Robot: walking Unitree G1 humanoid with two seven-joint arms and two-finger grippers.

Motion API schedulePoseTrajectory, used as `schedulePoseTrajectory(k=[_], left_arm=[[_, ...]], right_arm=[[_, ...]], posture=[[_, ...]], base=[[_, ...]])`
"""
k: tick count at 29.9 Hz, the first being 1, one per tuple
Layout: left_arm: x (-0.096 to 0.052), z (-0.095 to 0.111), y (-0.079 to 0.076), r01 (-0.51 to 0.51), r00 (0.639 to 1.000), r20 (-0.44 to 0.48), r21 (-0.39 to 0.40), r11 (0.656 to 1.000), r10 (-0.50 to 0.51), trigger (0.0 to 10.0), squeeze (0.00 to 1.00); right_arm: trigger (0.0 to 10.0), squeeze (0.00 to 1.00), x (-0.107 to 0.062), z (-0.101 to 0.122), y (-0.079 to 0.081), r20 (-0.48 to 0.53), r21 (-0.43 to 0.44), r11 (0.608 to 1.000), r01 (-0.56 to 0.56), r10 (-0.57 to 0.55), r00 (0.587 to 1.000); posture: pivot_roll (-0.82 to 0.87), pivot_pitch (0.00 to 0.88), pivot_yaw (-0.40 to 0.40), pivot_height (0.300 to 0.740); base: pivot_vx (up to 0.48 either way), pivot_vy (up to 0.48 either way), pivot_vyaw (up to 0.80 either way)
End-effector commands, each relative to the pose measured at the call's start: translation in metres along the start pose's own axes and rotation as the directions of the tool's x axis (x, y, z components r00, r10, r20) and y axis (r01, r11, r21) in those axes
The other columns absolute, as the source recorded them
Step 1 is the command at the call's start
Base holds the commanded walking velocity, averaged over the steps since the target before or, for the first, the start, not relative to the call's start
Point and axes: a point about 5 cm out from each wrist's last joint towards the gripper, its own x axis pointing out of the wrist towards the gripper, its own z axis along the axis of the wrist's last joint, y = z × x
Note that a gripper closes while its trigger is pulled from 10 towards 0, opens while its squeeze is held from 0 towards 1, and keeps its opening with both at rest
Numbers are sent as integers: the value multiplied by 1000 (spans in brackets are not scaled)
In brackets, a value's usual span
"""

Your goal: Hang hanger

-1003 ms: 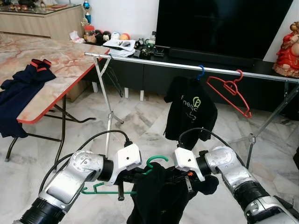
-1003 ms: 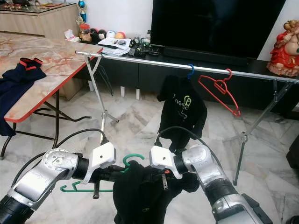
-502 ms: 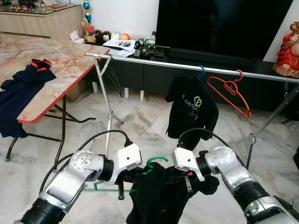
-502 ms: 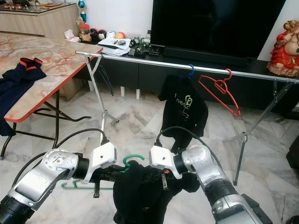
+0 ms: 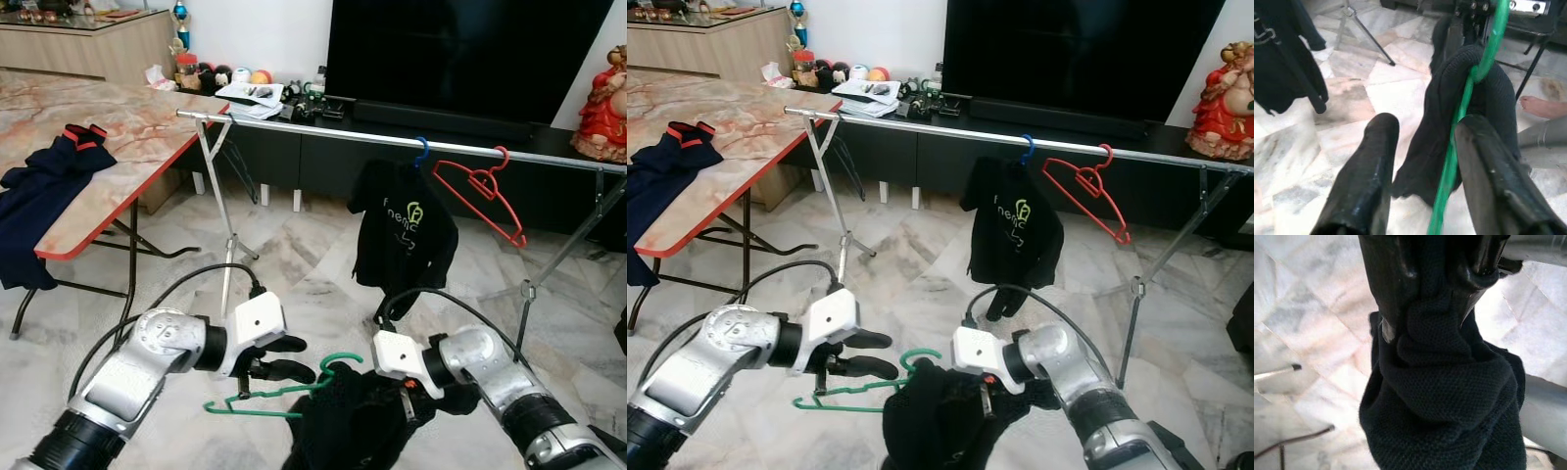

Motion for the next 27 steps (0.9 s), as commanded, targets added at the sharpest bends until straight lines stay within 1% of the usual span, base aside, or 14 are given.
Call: schedulePoseTrajectory(k=[1,3,5,7,8,12,14,17,19,21,22,24,26,27], left_arm=[[-6,5,4,-20,1000,10,17,1000,20,10000,1000],[-10,4,8,-63,998,7,12,998,63,10000,1000],[-21,-3,24,-245,969,-2,5,969,245,10000,1000],[-26,-11,32,-362,932,-22,3,932,362,10000,1000],[-28,-16,35,-408,912,-36,-4,913,408,10000,0],[-23,-29,31,-488,872,-56,-67,870,486,10000,0],[-22,-31,30,-498,867,-55,-80,864,495,10000,0],[-17,-41,27,-571,821,-62,-129,811,568,10000,0],[-16,-43,27,-585,811,-66,-133,800,581,10000,0],[-15,-49,25,-612,791,-87,-159,775,606,10000,0],[-14,-54,22,-620,784,-107,-176,764,612,10000,0],[-11,-58,17,-607,795,-119,-191,772,595,10000,0],[-10,-59,15,-595,803,-123,-201,778,583,10000,0],[-9,-60,13,-586,810,-125,-206,784,573,10000,0]], right_arm=[[0,0,-4,-2,-1,-5,-7,1000,26,-26,1000],[0,0,-5,-3,-3,4,8,998,65,-65,998],[0,0,-12,-10,-10,-30,23,980,200,-199,980],[0,0,-19,-17,-16,-138,-34,954,298,-299,944],[0,0,-23,-21,-19,-195,-80,938,337,-346,918],[0,0,-37,-33,-32,-364,-272,832,485,-555,748],[0,0,-40,-36,-32,-380,-287,815,503,-579,721],[0,0,-39,-65,-21,-453,-141,706,694,-670,588],[0,0,-36,-75,-13,-495,-130,711,691,-651,576],[0,0,-23,-101,14,-585,-65,733,678,-578,569],[0,0,-8,-118,37,-618,70,699,712,-530,581],[0,0,11,-135,69,-661,199,683,703,-436,611],[0,0,17,-142,82,-686,224,698,680,-383,619],[0,0,23,-147,94,-706,232,727,646,-331,627]], posture=[[135,7,-66,740],[137,9,-66,740],[138,11,-67,740],[140,13,-65,740],[135,15,-65,740],[123,14,-75,740],[124,13,-79,740],[122,16,-85,740],[122,16,-85,740],[121,18,-86,740],[119,21,-79,740],[120,21,-78,740],[124,24,-75,740],[124,24,-75,740]], base=[[0,0,0],[0,0,0],[0,0,0],[0,0,0],[0,0,0],[0,0,0],[0,0,0],[0,0,0],[0,0,0],[0,0,0],[0,0,0],[0,0,0],[0,0,0],[0,0,0]])
